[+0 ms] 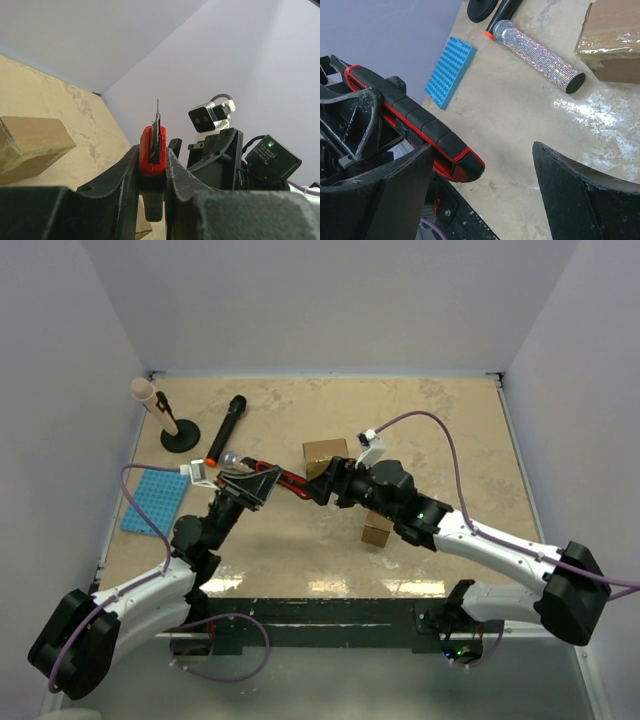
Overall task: Unpack the express box
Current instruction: Pick up the knife at the center of the board.
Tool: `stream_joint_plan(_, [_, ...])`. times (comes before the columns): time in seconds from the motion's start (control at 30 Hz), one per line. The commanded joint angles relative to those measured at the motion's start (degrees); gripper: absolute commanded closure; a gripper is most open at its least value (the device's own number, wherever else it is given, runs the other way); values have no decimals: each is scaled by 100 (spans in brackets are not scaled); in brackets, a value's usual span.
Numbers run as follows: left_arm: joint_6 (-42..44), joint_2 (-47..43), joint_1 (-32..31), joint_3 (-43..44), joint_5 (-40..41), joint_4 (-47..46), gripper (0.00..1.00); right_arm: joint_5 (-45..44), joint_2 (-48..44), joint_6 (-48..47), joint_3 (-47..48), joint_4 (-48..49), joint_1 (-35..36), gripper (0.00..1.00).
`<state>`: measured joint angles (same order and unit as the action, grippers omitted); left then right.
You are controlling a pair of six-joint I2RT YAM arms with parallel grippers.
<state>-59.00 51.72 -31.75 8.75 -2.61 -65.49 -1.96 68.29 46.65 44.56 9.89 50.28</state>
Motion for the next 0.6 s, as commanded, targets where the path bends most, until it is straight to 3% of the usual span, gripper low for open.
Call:
stream_joint_plan(0.0, [-357,83,-200,21,-609,-938,100,80,34,-86,123,268,8,14])
stream_joint_plan(0.57, [-454,338,-323,-49,-583,-1141,100,309,430,-69,317,549,8,14])
